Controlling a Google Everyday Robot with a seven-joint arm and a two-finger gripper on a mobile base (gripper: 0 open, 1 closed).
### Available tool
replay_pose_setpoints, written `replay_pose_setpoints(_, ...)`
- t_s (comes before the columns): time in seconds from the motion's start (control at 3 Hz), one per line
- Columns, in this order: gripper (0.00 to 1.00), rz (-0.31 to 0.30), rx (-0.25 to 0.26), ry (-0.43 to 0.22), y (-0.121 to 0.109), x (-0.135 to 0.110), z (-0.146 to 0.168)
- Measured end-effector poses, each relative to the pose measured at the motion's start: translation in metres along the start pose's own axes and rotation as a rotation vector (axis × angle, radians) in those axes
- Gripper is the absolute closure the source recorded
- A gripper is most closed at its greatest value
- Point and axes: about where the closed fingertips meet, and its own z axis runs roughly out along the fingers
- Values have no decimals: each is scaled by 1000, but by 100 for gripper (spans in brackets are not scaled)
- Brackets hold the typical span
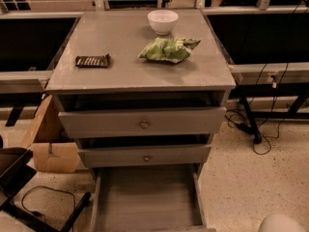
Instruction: Close bottom drawer
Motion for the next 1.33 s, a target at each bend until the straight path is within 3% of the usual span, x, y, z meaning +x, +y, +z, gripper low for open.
replay_pose_setpoints(0.33, 100, -131, 81, -30, -48, -31, 13)
replay_pose_setpoints(0.67, 100, -139, 85, -31, -46, -32, 12)
replay_pose_setpoints(1.33, 100, -184, 101, -36, -66, -49, 9)
